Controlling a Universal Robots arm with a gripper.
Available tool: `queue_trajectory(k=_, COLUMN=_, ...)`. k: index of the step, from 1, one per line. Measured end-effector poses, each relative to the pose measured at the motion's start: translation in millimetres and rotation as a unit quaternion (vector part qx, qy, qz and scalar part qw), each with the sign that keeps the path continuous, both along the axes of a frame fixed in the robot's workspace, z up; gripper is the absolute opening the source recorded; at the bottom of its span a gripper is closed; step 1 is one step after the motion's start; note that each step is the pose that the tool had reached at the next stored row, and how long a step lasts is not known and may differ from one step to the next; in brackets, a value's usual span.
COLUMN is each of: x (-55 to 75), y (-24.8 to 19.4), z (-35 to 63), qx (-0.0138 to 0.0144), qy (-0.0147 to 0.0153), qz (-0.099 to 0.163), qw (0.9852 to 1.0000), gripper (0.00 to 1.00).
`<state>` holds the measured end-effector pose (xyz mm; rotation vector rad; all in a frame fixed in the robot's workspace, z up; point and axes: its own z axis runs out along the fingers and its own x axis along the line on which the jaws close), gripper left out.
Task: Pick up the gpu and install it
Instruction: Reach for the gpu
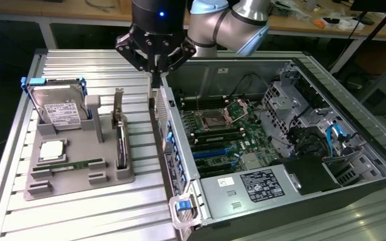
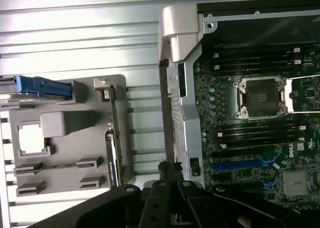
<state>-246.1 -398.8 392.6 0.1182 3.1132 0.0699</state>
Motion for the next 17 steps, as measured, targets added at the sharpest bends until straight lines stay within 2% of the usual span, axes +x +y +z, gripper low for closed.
queue_trajectory(k=11, x=-49.8, y=0.0, z=-0.5, qx=0.0014, qy=0.0007, qz=0.000, qw=1.0000, gripper=0.11)
queue_trajectory(k=14, x=-68.9, y=0.0, z=-0.7, qx=0.0021, qy=0.0011, qz=0.000, qw=1.0000, gripper=0.11)
queue_trajectory(k=17, x=-82.3, y=0.0, z=-0.8, qx=0.0026, qy=0.0016, qz=0.000, qw=1.0000, gripper=0.11)
